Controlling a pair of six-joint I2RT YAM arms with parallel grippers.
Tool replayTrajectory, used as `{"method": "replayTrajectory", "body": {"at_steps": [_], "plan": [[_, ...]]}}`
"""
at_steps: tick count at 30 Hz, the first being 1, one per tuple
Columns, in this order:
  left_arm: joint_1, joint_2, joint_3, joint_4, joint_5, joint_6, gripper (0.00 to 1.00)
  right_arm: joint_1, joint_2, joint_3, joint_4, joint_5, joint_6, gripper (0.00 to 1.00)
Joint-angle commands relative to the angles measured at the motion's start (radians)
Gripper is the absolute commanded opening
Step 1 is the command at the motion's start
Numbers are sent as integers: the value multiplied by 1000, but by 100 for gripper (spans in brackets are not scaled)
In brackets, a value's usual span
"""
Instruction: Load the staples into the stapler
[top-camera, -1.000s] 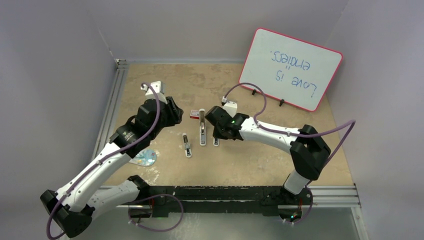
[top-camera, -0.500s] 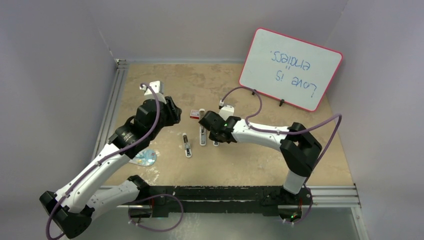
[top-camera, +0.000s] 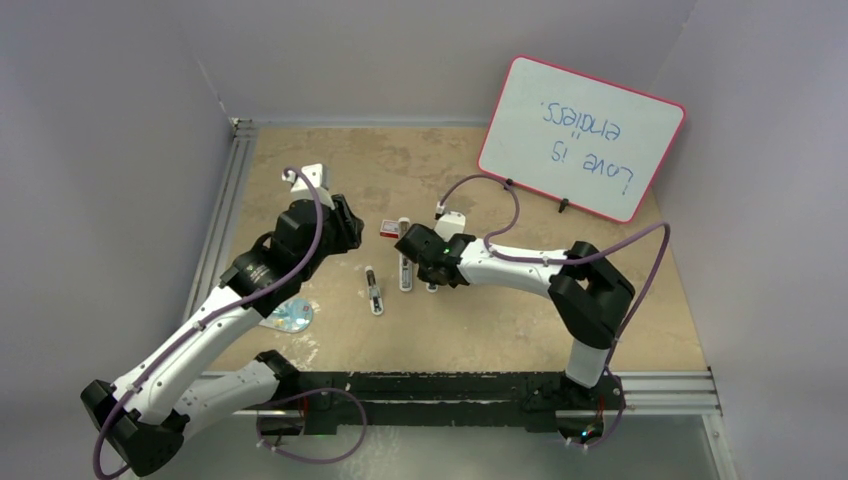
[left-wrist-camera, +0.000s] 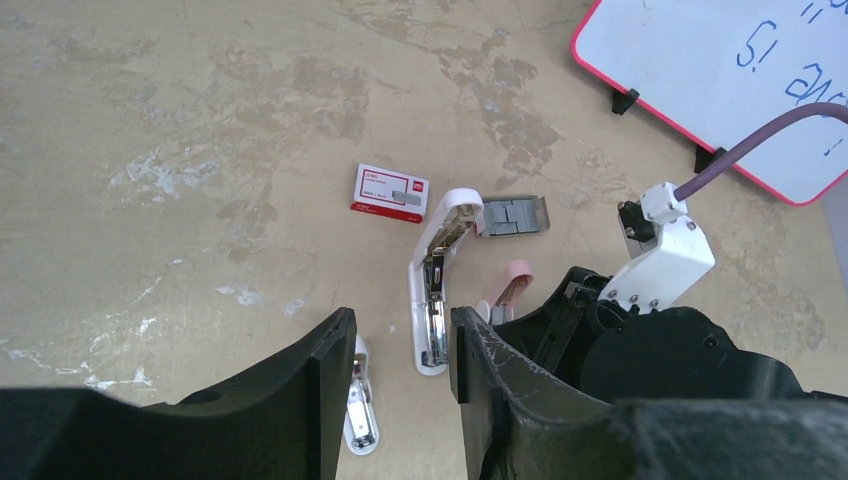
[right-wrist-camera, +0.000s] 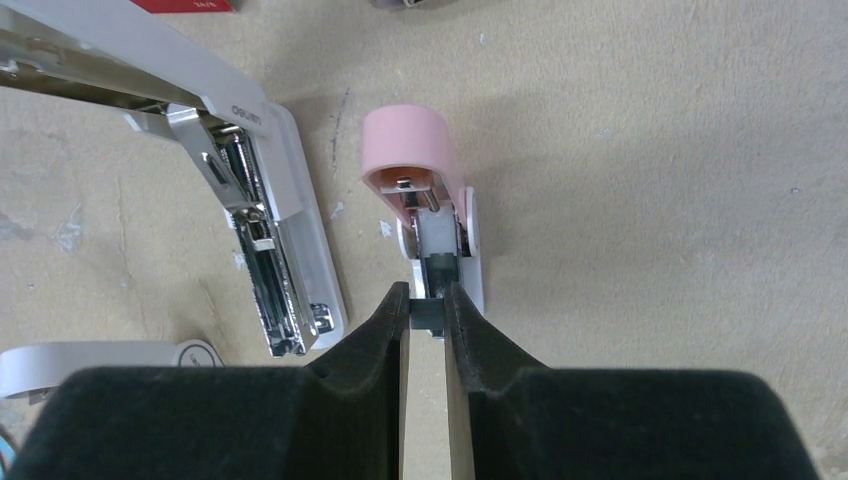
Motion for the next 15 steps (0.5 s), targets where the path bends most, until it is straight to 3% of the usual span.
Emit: {"method": "replayTrajectory", "body": {"at_steps": [1, 15], "plan": [[3, 1, -1, 31, -20, 19, 39, 6, 6, 3, 33, 60, -36, 18], [4, 5, -5, 30, -20, 19, 39, 6, 20, -19, 45, 86, -64, 17]]}}
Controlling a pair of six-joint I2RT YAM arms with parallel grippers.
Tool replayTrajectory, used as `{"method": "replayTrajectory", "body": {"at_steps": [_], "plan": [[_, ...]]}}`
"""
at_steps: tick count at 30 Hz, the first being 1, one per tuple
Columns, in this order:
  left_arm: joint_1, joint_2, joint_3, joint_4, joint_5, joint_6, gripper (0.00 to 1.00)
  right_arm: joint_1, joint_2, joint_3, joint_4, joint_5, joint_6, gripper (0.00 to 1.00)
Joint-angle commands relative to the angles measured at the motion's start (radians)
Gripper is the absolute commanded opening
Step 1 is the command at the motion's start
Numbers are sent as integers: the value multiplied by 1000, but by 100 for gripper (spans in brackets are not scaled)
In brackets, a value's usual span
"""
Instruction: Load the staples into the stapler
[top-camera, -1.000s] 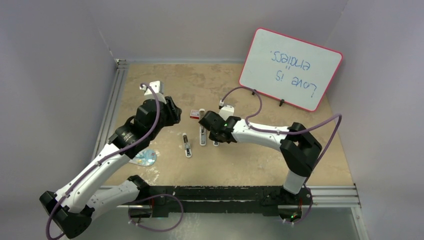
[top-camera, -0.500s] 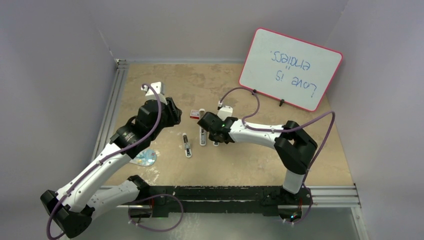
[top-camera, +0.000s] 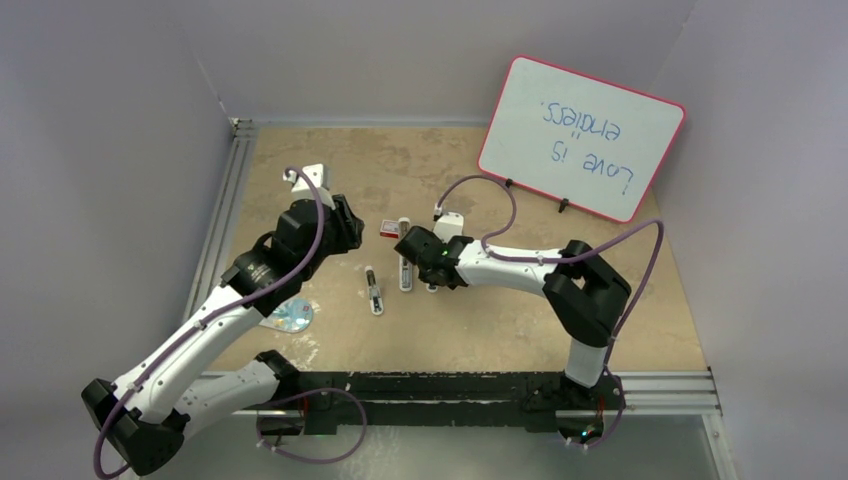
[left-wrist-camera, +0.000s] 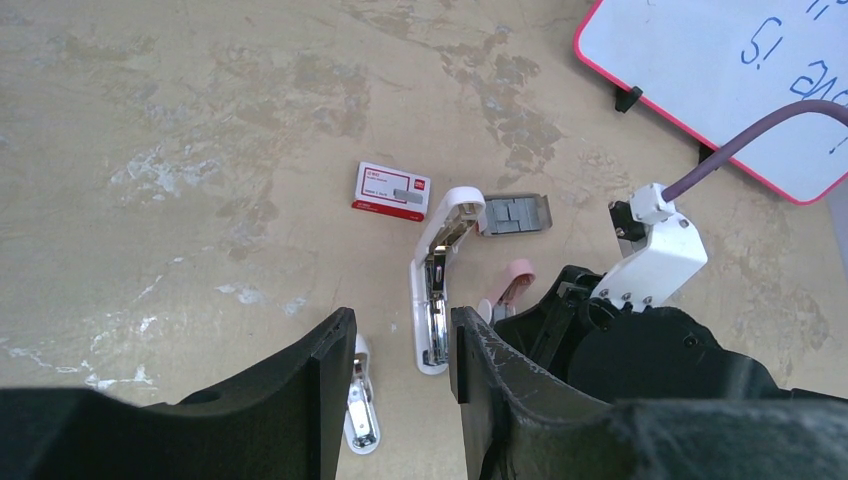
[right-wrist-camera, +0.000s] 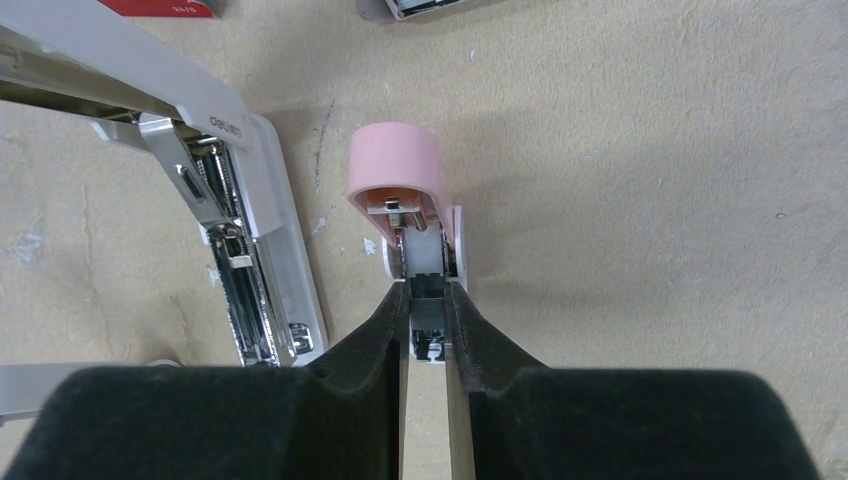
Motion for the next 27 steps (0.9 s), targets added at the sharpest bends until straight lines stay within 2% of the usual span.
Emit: {"method": "replayTrajectory", "body": {"at_steps": [1, 27], "plan": [[3, 1, -4, 30, -20, 18, 39, 5, 0, -10, 11, 56, -19, 17], [4, 10, -7, 32, -23, 17, 39, 5, -37, -8, 35, 71, -51, 18]]}}
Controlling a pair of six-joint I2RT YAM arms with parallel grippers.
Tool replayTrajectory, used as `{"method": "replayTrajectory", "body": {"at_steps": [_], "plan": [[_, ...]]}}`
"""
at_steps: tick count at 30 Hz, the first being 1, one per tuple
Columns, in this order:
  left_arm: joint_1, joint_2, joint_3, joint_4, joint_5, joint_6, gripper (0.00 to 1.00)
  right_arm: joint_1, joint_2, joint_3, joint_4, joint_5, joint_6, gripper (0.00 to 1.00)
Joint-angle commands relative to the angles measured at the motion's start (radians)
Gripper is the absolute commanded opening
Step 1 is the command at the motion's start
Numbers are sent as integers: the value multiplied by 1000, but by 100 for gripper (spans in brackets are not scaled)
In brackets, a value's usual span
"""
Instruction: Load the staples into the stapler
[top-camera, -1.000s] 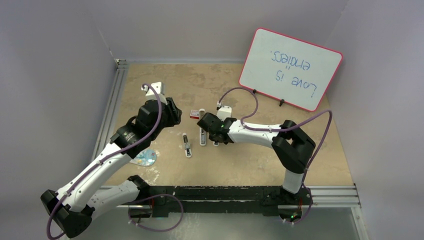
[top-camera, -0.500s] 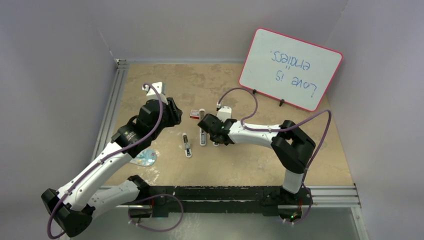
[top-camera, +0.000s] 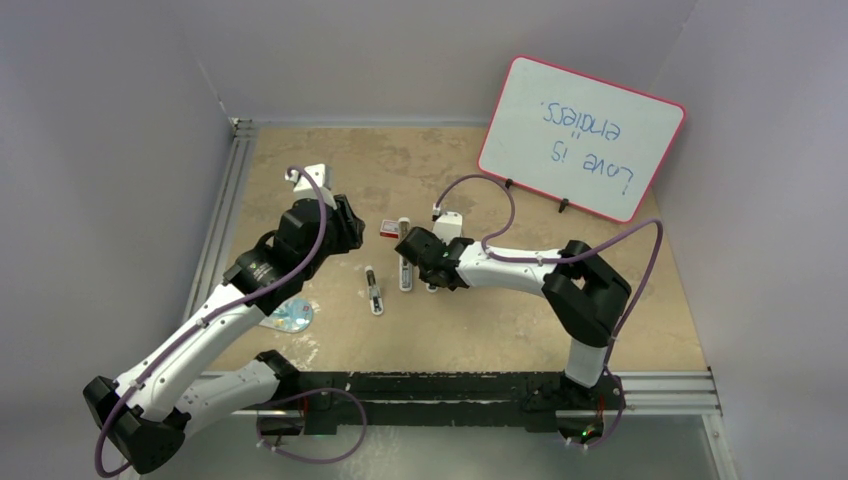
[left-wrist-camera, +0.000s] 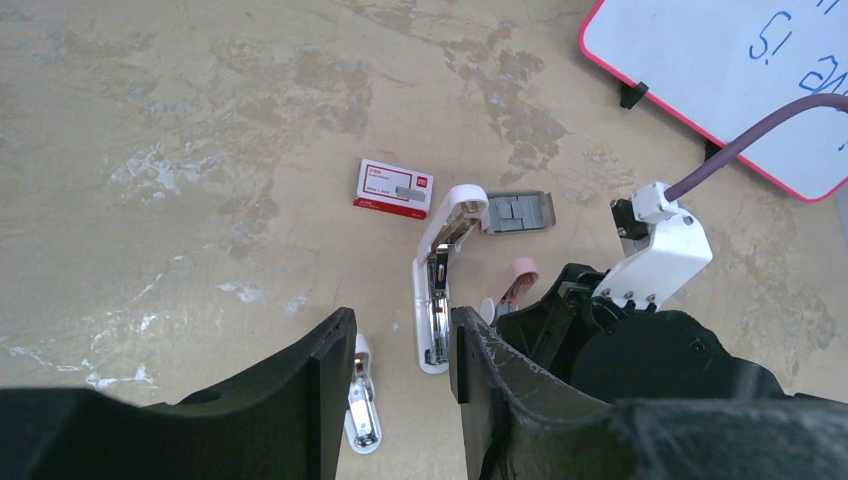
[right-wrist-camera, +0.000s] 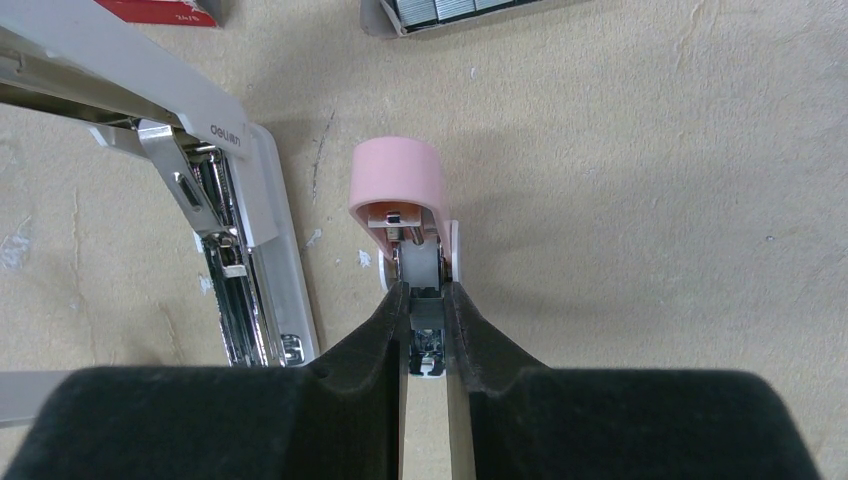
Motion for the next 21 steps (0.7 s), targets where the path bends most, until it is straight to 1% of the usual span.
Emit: {"method": "replayTrajectory", "body": {"at_steps": [1, 9, 13, 21], "plan": [[4, -2, -6, 31, -23, 16, 40, 5, -37, 15, -10, 51, 1, 17], [3, -4, -8, 30, -24, 17, 39, 6, -76, 28, -42, 70, 19, 17], [4, -3, -9, 30, -24, 16, 39, 6, -83, 34, -34, 54, 7, 17], [3, -4, -9, 28, -27, 15, 39, 11, -40, 26, 14, 1, -13, 17]]}}
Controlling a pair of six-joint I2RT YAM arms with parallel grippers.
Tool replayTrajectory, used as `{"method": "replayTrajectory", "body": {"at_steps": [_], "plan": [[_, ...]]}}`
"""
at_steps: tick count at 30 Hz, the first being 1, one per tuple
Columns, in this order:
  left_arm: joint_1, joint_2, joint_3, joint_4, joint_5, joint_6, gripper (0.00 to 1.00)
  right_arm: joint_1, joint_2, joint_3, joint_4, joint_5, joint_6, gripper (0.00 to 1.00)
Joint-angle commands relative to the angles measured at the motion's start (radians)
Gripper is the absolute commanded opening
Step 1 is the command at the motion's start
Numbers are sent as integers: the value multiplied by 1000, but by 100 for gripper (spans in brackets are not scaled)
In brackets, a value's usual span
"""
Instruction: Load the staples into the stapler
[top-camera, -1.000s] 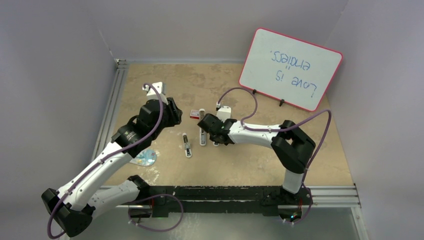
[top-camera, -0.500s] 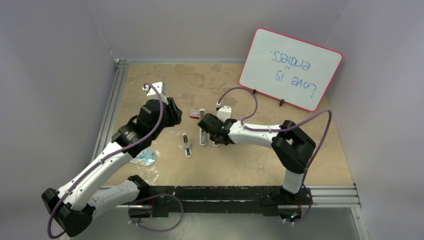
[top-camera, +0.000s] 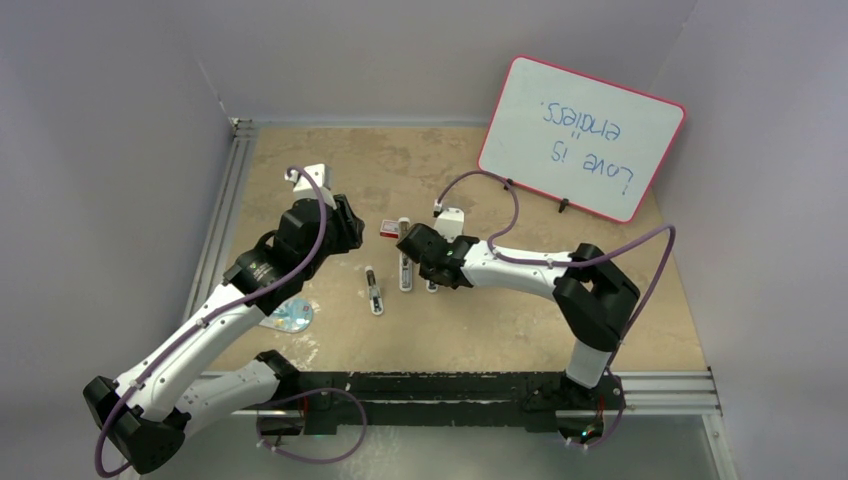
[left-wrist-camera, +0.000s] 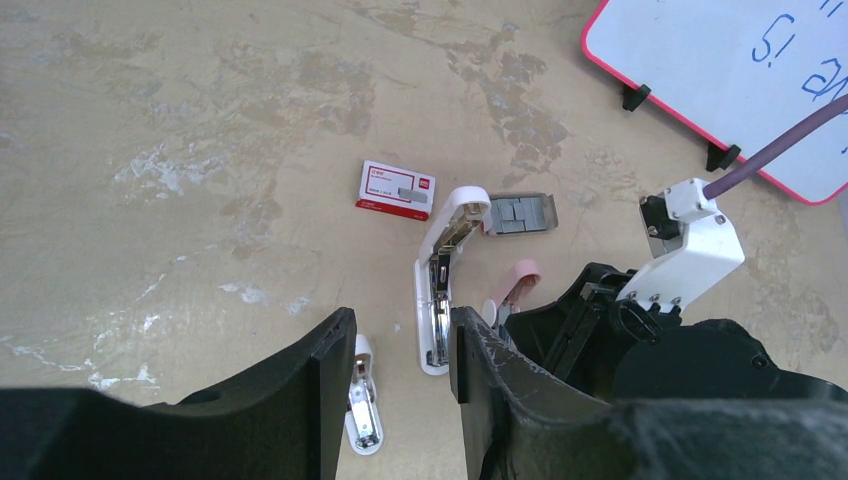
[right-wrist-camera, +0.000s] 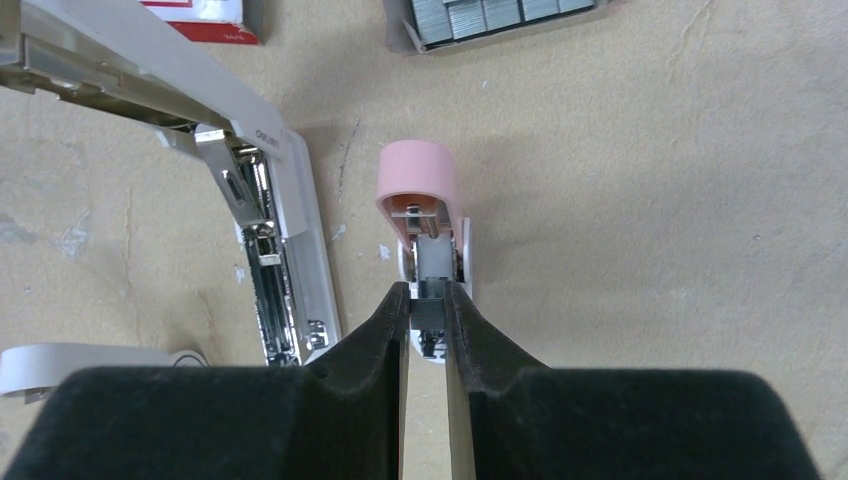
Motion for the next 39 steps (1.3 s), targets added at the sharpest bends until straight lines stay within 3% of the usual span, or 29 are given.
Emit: {"method": "replayTrajectory", "body": {"at_steps": [1, 39], "plan": [[4, -4, -9, 29, -19, 15, 39, 8, 9, 23, 30, -11, -10, 17], [4, 0, -11, 29, -18, 13, 40, 10, 44, -4, 2, -2, 5, 17]]}}
